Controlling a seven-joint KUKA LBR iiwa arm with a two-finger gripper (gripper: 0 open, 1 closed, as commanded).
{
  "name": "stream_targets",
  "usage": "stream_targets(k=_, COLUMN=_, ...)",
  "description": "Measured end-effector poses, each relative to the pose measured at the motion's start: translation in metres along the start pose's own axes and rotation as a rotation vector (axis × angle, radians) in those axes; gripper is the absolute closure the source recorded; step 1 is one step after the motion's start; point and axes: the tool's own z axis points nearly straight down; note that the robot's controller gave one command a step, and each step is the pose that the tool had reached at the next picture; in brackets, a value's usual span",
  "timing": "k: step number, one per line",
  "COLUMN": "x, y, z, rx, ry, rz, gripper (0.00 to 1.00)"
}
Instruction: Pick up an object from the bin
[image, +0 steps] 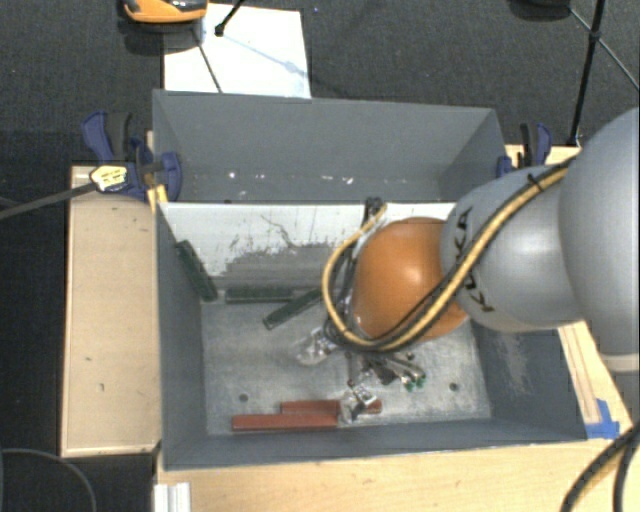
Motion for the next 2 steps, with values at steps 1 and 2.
stream_targets(k=1, x=0.0117, y=-0.0089, z=0.0160, rx=0.001, ry=-0.015, rz=0.100, gripper=1.00)
stream_targets(k=2, x=0.0117, y=-0.0089, z=0.0160, rx=0.001, ry=-0.015, rz=0.100, gripper=1.00)
